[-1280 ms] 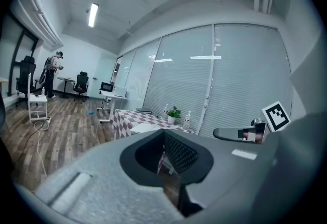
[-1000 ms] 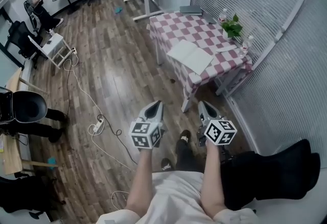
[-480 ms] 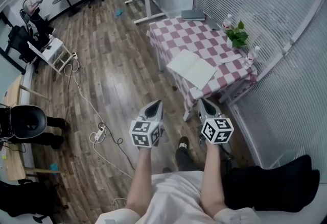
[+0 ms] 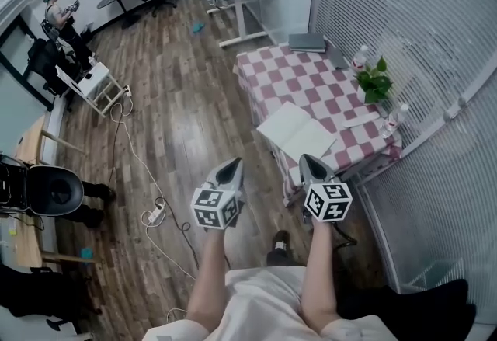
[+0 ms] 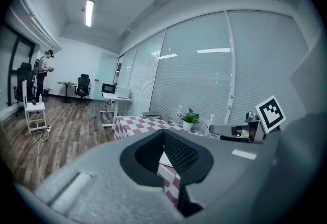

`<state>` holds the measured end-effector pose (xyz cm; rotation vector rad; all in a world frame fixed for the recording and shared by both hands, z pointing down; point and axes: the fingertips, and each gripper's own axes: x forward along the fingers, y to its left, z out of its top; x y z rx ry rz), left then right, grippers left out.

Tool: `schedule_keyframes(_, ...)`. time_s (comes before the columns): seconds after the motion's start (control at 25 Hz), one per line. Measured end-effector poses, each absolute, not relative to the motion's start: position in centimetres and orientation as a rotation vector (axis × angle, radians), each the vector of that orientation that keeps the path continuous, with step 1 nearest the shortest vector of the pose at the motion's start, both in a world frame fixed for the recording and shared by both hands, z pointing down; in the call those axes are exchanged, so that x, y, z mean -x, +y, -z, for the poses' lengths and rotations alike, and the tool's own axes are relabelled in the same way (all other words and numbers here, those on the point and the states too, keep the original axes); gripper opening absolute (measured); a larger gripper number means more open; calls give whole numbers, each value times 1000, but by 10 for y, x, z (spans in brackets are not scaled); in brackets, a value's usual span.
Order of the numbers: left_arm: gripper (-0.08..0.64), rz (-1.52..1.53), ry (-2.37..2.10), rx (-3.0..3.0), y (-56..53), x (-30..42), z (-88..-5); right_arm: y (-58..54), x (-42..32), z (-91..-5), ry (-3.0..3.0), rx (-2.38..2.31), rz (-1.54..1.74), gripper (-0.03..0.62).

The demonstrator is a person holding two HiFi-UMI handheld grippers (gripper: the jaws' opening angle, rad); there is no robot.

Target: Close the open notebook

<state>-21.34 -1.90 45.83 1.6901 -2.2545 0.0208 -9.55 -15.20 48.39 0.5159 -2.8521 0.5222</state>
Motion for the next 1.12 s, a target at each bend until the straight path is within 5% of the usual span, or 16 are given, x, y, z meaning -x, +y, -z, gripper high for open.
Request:
schedule_keyframes(0.64, 8, -36, -2343, -1554, -87, 257, -481, -246, 76, -542, -2739, -579, -606, 0)
schedule_keyframes(1.12, 7, -11, -2224, -1607, -165, 336, -521, -305, 131, -600, -2607, -651, -539, 0)
